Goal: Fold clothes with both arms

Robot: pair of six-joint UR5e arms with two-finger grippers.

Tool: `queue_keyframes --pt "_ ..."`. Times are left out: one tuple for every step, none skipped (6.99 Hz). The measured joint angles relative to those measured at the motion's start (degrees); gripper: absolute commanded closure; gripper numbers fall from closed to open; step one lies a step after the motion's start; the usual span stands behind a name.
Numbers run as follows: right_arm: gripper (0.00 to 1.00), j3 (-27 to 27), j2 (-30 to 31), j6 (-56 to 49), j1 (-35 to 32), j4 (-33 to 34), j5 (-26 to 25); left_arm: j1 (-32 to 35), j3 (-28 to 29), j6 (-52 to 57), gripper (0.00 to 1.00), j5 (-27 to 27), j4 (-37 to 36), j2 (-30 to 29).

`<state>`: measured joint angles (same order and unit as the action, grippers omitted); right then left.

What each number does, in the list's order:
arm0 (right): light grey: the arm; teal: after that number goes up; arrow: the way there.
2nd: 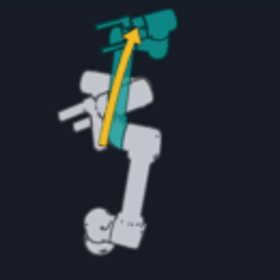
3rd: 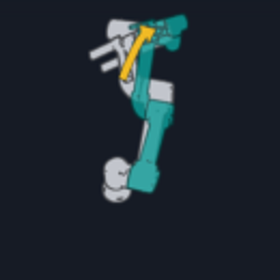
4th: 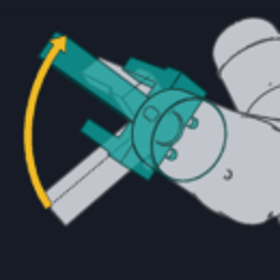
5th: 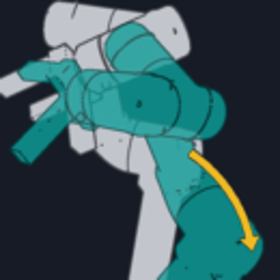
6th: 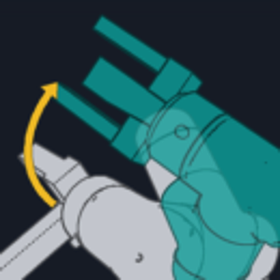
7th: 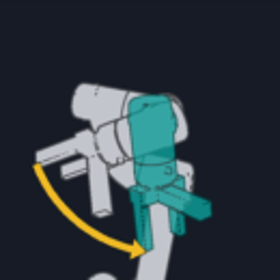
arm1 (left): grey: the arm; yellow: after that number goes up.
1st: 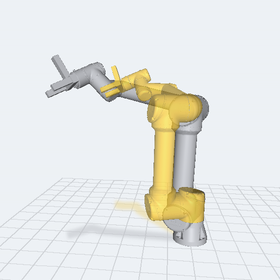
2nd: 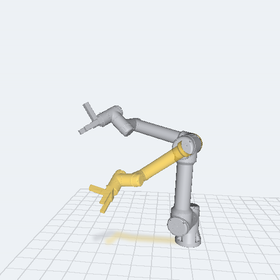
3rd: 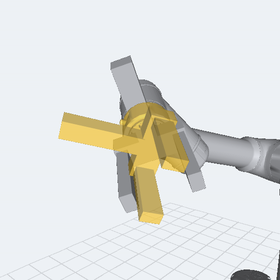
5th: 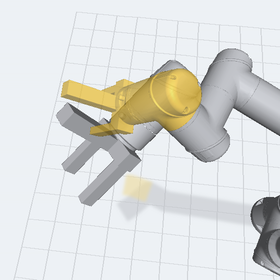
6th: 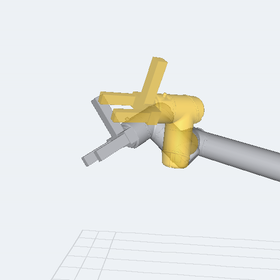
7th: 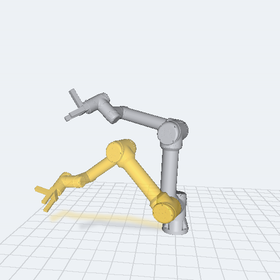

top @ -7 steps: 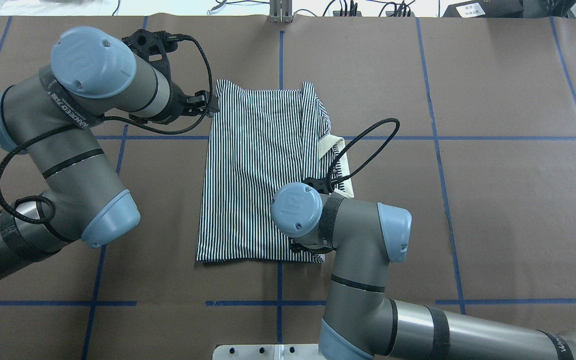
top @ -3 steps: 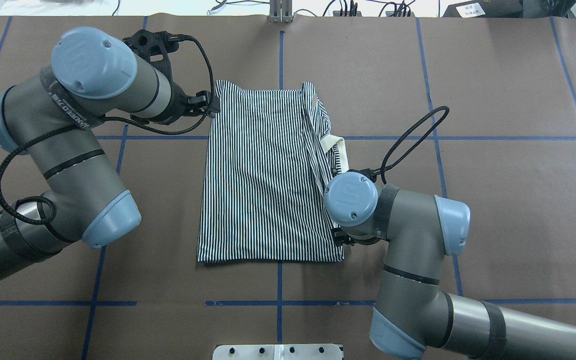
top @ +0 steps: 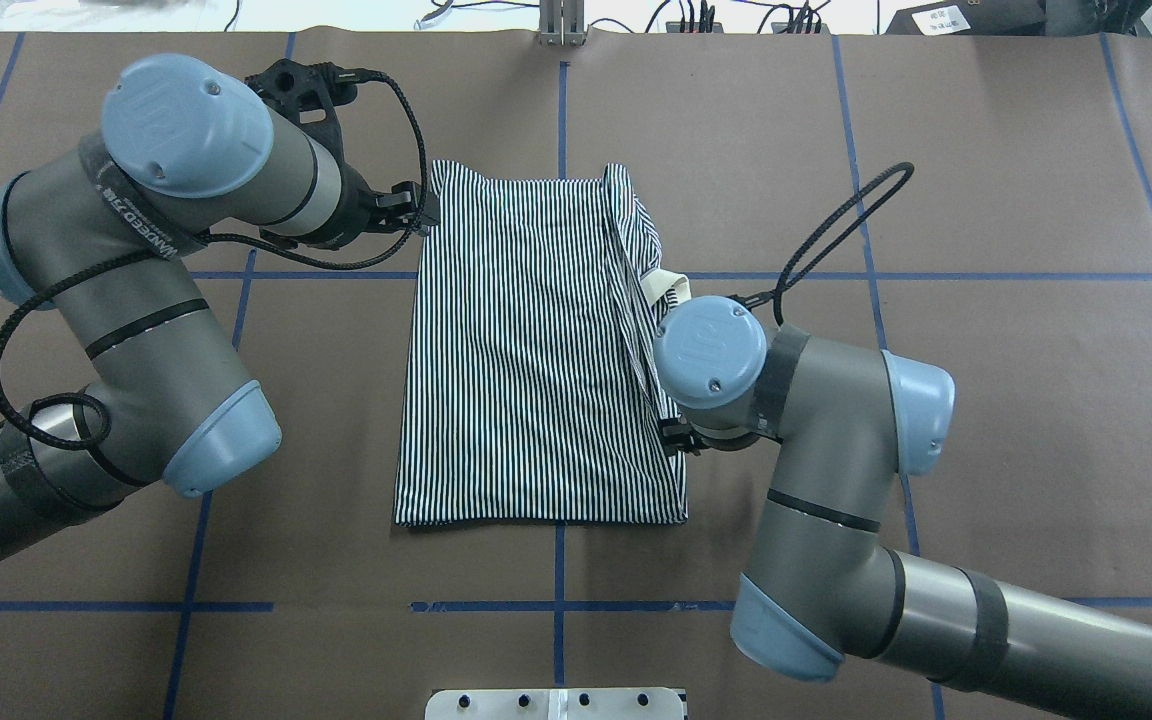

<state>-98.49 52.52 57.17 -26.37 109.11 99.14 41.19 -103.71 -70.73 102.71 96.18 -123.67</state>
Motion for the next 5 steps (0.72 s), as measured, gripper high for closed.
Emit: queue_keyframes --pt "0.0 6.44 -5.24 -1.09 -1.27 -1.38 0.0 -0.01 -0.05 0.07 0.0 0.0 0.08 0.06" --pt "0.0 11.65 -9.04 -2.48 -2.43 -3.02 -0.01 0.0 -0.05 0.12 0.0 -0.03 0.2 0.1" --pt "0.0 15.64 -10.9 -3.81 -3.16 -5.27 -0.08 0.02 -0.03 0.26 0.0 -0.05 0.28 0.12" --pt "0.0 18.4 -11.61 -4.46 -3.48 -7.26 -0.11 0.03 0.04 0.54 0.0 -0.05 0.31 0.15" --pt "0.0 19.6 -11.85 -4.74 -3.61 -7.97 -0.1 0.03 0.07 0.76 0.0 -0.06 0.32 0.15"
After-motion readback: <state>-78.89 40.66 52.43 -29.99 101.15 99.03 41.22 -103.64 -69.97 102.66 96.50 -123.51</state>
